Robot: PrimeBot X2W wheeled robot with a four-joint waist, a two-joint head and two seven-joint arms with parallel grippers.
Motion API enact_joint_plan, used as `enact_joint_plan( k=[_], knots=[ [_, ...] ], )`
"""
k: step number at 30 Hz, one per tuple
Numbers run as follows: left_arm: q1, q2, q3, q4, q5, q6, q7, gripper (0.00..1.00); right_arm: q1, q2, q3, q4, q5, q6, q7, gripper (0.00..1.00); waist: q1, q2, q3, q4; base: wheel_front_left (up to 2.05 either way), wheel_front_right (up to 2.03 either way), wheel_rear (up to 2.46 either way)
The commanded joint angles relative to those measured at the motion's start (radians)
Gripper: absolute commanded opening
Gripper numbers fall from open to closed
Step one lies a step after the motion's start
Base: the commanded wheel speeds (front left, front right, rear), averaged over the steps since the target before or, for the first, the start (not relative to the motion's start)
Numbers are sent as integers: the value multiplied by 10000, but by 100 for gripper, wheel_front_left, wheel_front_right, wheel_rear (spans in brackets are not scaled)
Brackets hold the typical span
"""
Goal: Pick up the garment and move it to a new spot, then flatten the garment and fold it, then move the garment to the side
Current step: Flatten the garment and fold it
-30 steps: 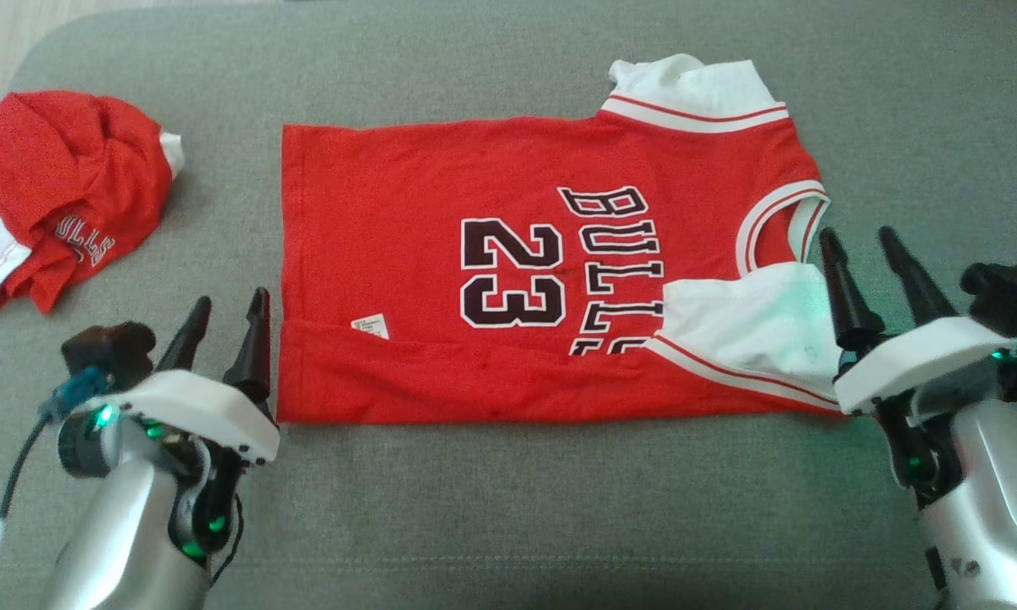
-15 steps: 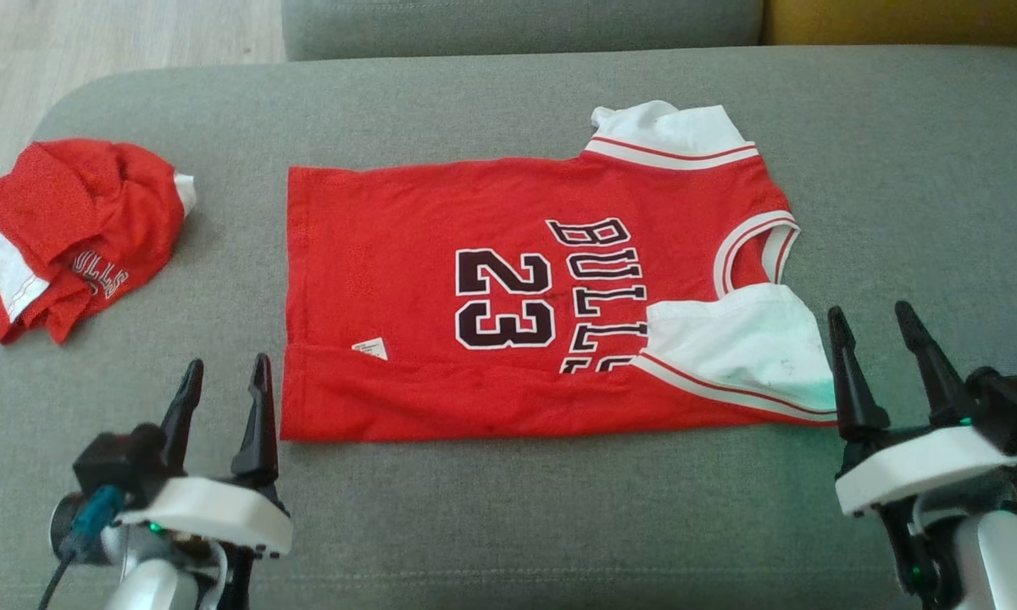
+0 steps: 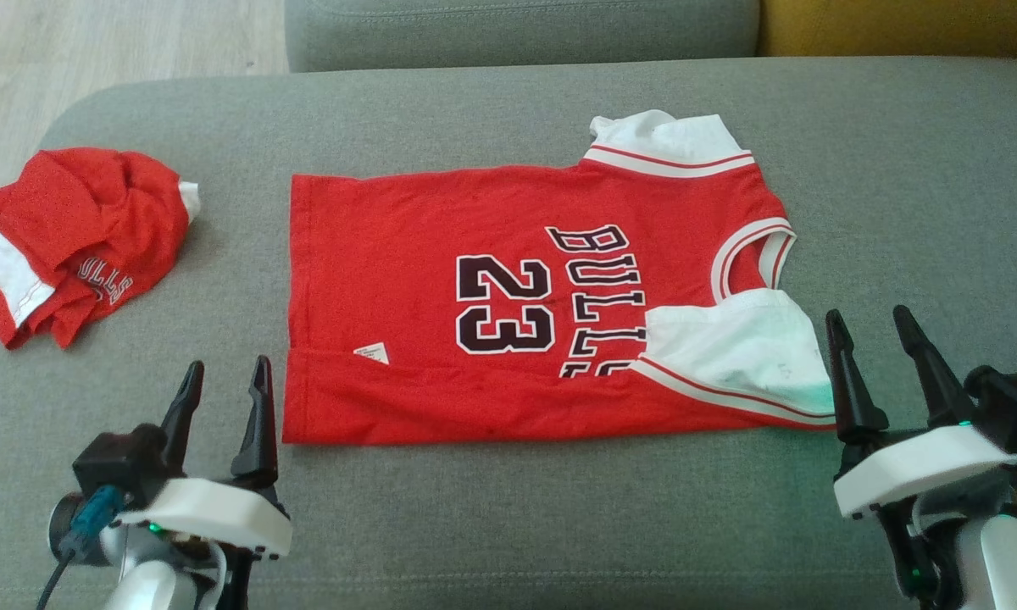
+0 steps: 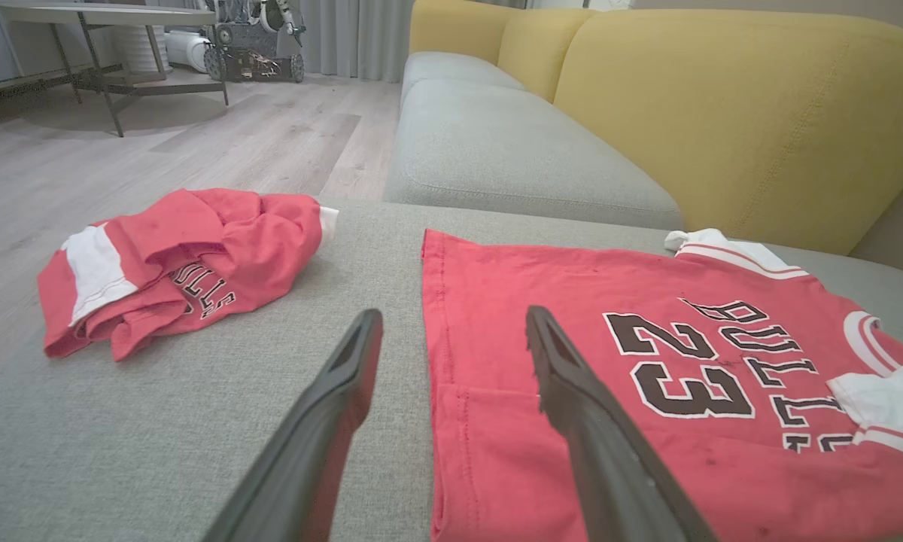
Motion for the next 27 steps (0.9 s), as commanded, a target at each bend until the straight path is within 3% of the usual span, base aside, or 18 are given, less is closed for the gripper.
enact_joint_plan(
  k=[1,8,12,19,27],
  knots=[
    [-307,245,335,-302,-44,61,-1,100,-52,-13,148,-400,14,-7,32,100,0,0,-24,12,0,0,0],
    [-522,282,217,-246,-37,12,140,100,-132,-11,117,-223,152,-7,139,100,0,0,39,28,0,0,0],
    [-1376,265,-7,203,-175,-338,632,100,-826,-328,183,549,378,-7,458,100,0,0,358,110,0,0,0],
    [-2124,-94,-363,1936,-731,-831,1657,100,-1513,-668,686,1986,621,-7,1787,100,0,0,977,210,0,0,0],
    [-2112,-456,-246,3016,-1548,-1117,2138,100,-1569,-739,776,2120,980,-7,3451,100,0,0,1486,230,0,0,0]
  ],
)
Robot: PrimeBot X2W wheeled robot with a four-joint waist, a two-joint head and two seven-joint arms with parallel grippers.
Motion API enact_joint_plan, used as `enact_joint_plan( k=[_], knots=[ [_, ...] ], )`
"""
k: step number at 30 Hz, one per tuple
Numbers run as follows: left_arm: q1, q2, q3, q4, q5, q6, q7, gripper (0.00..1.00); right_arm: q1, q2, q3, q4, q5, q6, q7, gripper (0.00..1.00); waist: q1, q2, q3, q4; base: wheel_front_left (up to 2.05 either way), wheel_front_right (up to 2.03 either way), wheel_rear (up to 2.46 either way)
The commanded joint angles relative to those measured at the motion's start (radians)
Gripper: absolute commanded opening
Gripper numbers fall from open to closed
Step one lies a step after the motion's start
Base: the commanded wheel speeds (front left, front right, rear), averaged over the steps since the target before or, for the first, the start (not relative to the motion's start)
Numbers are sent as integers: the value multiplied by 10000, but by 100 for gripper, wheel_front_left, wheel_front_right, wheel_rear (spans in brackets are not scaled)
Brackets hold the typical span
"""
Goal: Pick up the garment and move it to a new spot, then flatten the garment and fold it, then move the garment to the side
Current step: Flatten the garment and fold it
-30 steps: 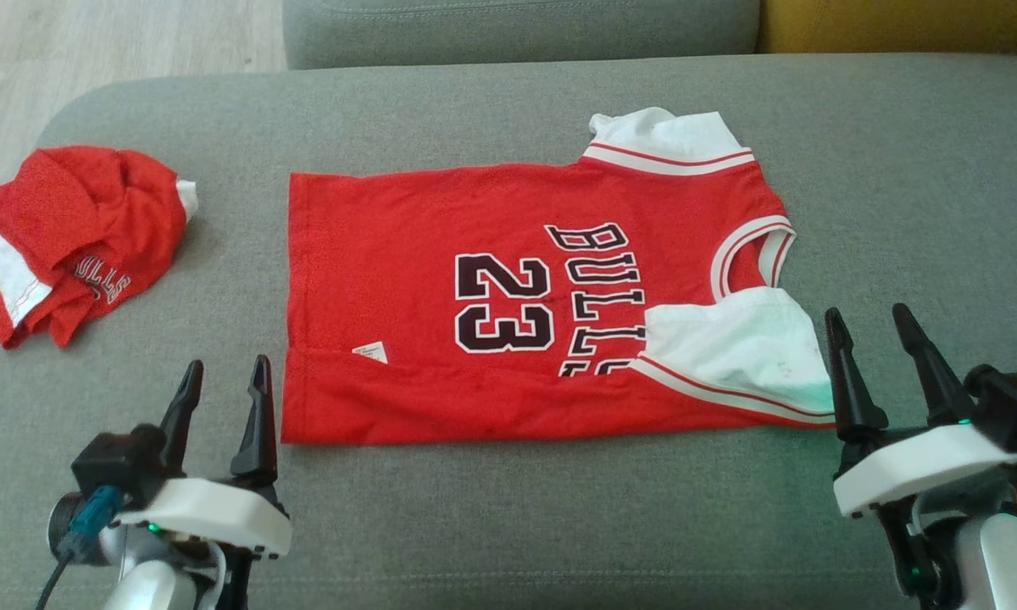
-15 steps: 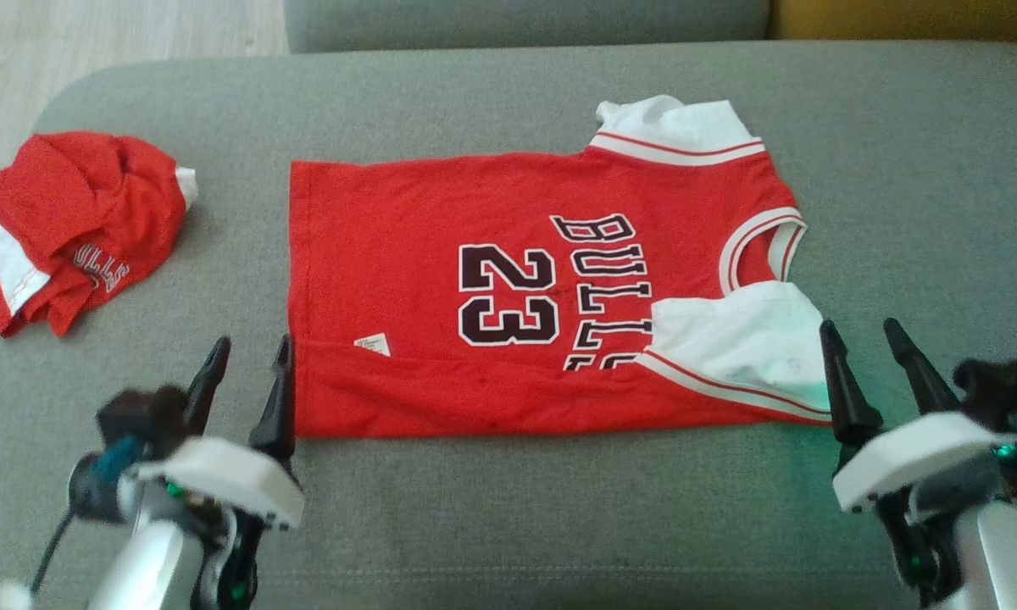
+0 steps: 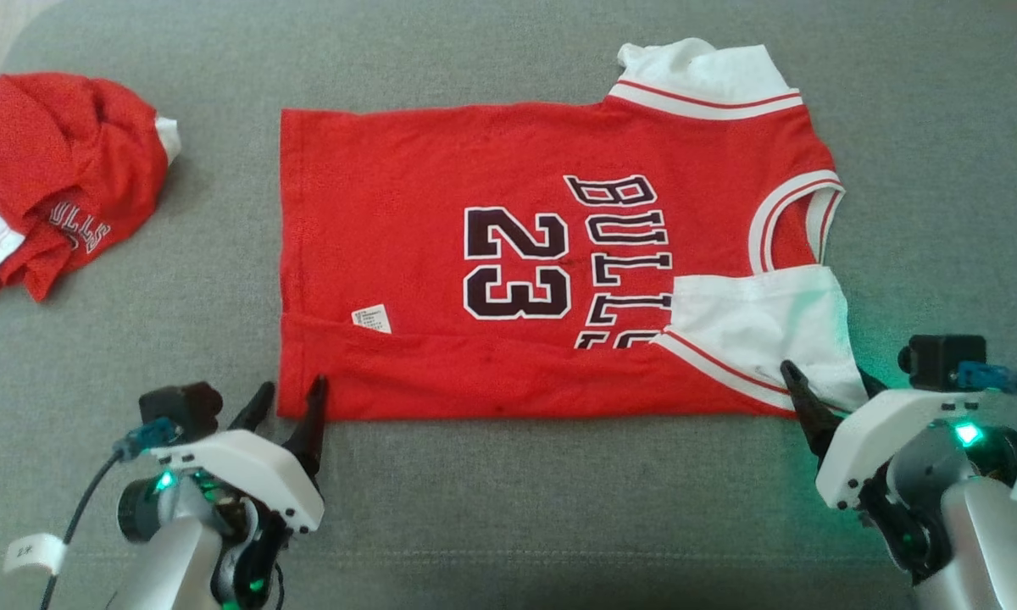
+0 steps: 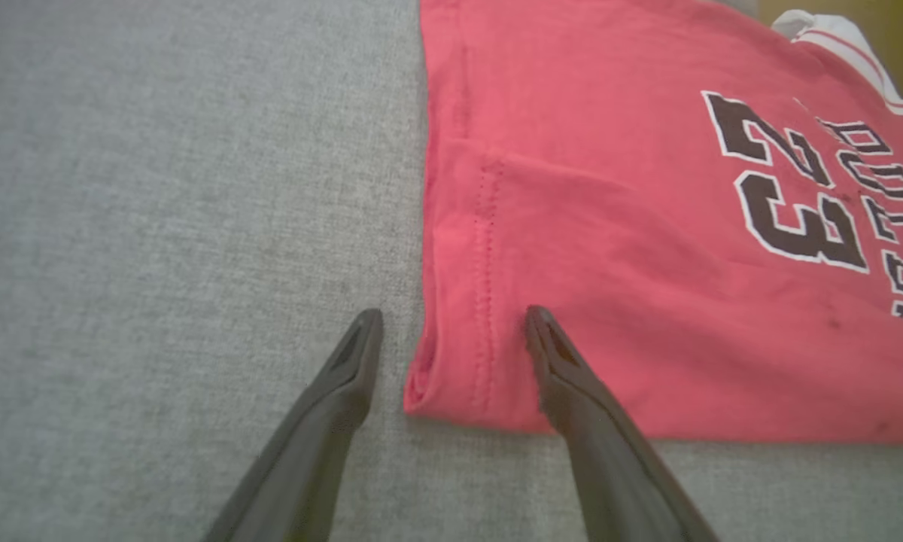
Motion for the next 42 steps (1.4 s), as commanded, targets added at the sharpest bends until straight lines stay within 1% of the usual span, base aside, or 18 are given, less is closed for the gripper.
enact_joint_plan(
  k=[1,6,7,8,9,15,19,25,31,34,37,38,39,40,41,42],
  knots=[
    [-356,139,361,-69,-99,-67,129,100,-288,-120,156,-366,61,-7,194,100,0,0,92,8,0,0,0],
    [-628,41,338,377,-522,-373,689,100,-278,20,-43,-440,172,-7,914,100,0,0,271,47,0,0,0],
    [-690,38,329,454,-581,-441,767,100,-258,73,-94,-453,206,-7,1004,66,0,0,293,50,0,0,0],
    [-745,57,308,531,-597,-499,809,44,-240,142,-159,-492,263,-7,1050,21,0,0,311,44,0,0,0],
    [-786,62,307,597,-635,-556,826,0,-215,194,-225,-542,283,-7,1068,0,0,0,322,36,0,0,0],
    [-753,68,457,556,-885,-919,283,0,184,551,-671,-1071,505,-7,908,0,0,0,298,-27,0,0,0],
    [-493,178,556,175,-956,-940,52,0,577,750,-927,-1586,545,-7,814,0,0,0,226,-63,0,0,0],
    [47,467,612,-686,-1032,-771,314,0,1191,937,-1274,-2315,531,-7,889,0,0,0,27,-60,0,0,0],
    [871,851,645,-1866,-1102,-387,884,0,2066,1100,-1621,-2998,522,-7,1130,0,0,0,-199,-95,0,0,0],
    [1196,959,646,-2321,-1153,-186,1163,0,2403,1135,-1755,-3186,495,-7,1169,0,0,0,-268,-120,0,0,0],
    [1462,1017,599,-2608,-1221,-76,1413,0,2560,1149,-1753,-3267,474,-7,1138,0,0,0,-323,-186,0,0,0],
    [1511,1028,583,-2655,-1222,-41,1456,0,2582,1151,-1743,-3242,493,-7,1128,15,0,0,-352,-201,0,0,0],
    [1541,1032,568,-2685,-1207,-2,1477,17,2574,1152,-1706,-3249,461,-7,1058,48,0,0,-370,-211,0,0,0],
    [1570,1043,551,-2683,-1163,82,1510,92,2538,1153,-1653,-3270,375,-7,931,100,0,0,-391,-227,0,0,0],
    [1584,1057,531,-2694,-1077,166,1481,100,2484,1153,-1568,-3303,286,-7,774,100,0,0,-421,-242,0,0,0],
    [1581,1048,526,-2719,-996,240,1400,100,2374,1154,-1531,-3426,79,-7,410,100,0,0,-444,-249,0,0,0]
  ],
)
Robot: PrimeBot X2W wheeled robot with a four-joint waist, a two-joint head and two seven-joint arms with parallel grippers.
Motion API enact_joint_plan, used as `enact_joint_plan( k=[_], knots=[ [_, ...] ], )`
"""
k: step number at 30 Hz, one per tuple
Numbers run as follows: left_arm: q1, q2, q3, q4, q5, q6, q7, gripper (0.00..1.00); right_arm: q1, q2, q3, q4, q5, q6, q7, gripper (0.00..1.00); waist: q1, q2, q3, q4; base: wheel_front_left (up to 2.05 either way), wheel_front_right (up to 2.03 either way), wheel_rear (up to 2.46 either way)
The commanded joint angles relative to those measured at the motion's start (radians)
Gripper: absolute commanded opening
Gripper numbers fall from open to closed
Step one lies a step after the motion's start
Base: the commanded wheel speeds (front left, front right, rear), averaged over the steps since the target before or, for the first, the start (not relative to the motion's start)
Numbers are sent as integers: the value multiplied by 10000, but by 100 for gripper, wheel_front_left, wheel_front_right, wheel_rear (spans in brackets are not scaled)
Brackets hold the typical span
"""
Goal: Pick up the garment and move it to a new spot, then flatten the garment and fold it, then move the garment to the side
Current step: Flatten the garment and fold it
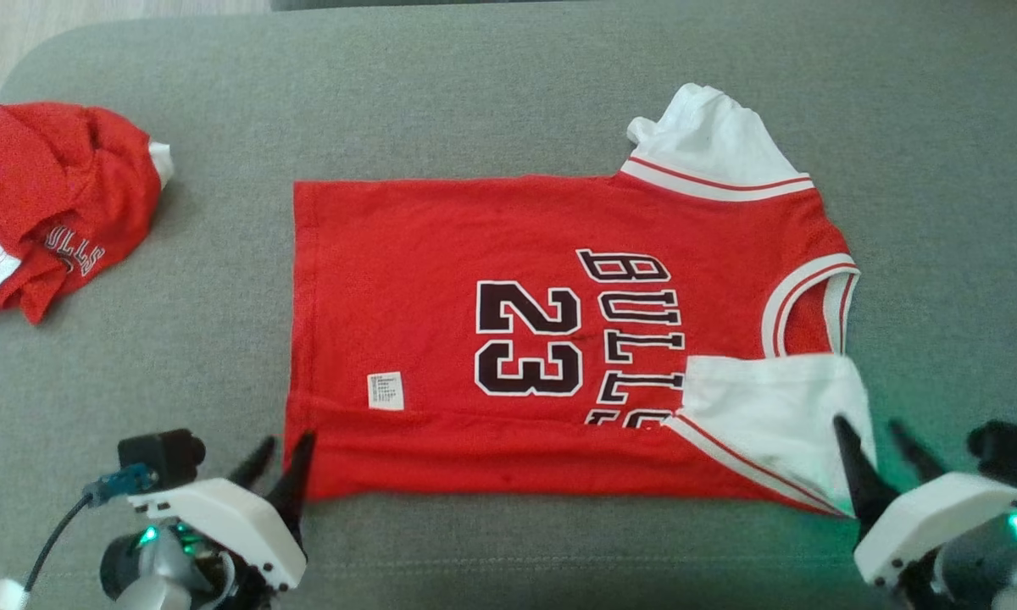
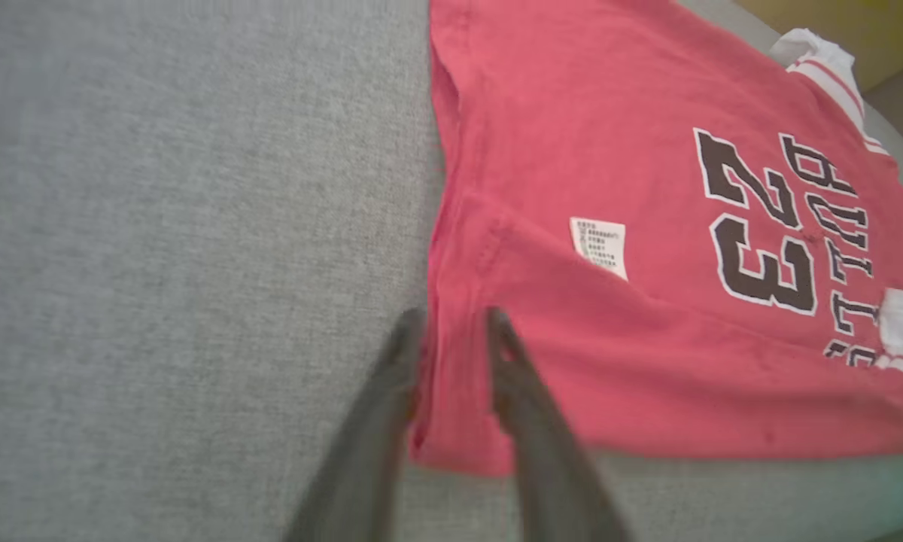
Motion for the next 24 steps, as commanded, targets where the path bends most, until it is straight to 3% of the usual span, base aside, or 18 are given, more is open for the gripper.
enact_joint_plan(
  k=[1,6,10,16,24],
  knots=[
    [-202,275,395,-356,184,160,-213,100,-424,-100,226,-568,-357,-7,-539,100,0,0,-48,-13,0,0,0],
    [-406,148,568,-624,647,518,-1214,100,-937,-100,363,-999,-940,-7,-2591,100,0,0,-323,36,0,0,0],
    [-677,177,648,-971,1247,772,-2173,100,-1327,-231,673,-1223,-1314,-7,-3548,100,0,0,-550,46,0,0,0],
    [-943,329,652,-1605,2027,1141,-3013,100,-1549,-338,1026,-1278,-1420,-7,-3802,100,0,0,-782,61,0,0,0],
    [-975,372,519,-1848,2176,1272,-2950,100,-1568,-320,942,-1136,-1268,-7,-3752,100,0,0,-745,106,0,0,0]
  ],
)
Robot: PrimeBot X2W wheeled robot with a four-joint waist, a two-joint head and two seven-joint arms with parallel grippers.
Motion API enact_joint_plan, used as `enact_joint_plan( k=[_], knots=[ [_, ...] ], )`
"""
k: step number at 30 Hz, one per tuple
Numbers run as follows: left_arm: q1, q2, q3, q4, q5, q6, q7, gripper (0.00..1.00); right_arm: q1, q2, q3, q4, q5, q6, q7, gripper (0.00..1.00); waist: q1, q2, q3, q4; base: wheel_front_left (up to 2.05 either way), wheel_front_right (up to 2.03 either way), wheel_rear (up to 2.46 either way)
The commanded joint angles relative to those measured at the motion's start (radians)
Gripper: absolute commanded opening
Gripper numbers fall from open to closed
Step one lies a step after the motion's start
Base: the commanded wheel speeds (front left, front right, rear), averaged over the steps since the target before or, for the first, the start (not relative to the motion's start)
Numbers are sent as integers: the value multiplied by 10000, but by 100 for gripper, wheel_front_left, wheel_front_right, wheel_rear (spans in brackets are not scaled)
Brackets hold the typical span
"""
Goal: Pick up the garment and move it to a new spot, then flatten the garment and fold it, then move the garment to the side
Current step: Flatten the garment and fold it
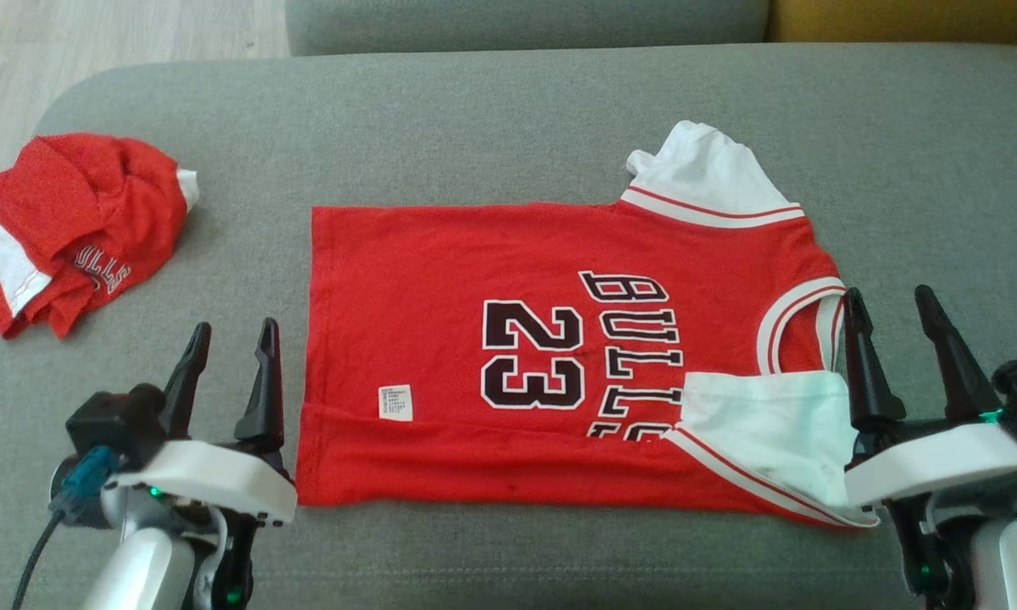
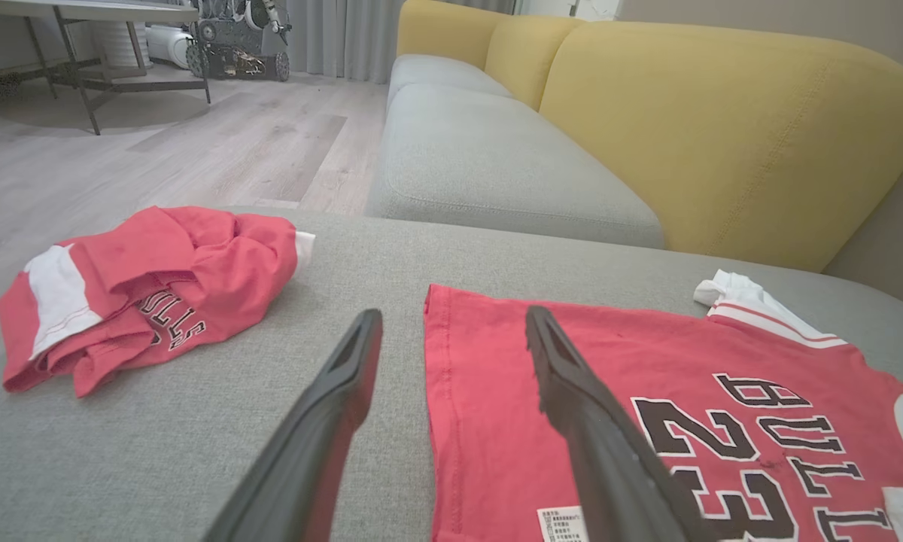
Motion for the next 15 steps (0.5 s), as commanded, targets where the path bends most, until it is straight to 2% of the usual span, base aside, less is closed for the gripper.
enact_joint_plan(
  k=[1,5,8,9,15],
  knots=[
    [-536,255,340,-333,111,68,7,100,-432,-147,159,-328,86,-7,-35,100,0,0,57,23,0,0,0],
    [-953,229,224,-220,149,-26,105,100,-509,-133,84,-377,97,-7,14,100,0,0,267,72,0,0,0],
    [-1810,97,86,117,18,-335,307,100,-744,-140,75,-548,106,-7,-3,100,0,0,716,96,0,0,0],
    [-2607,-23,-20,580,-87,-637,435,100,-948,-146,49,-680,99,-7,-44,100,0,0,1091,113,0,0,0],
    [-5055,-375,-68,3095,-322,-1332,511,100,-1522,-128,74,-828,64,-7,-114,100,0,0,2224,16,0,0,0]
  ],
)
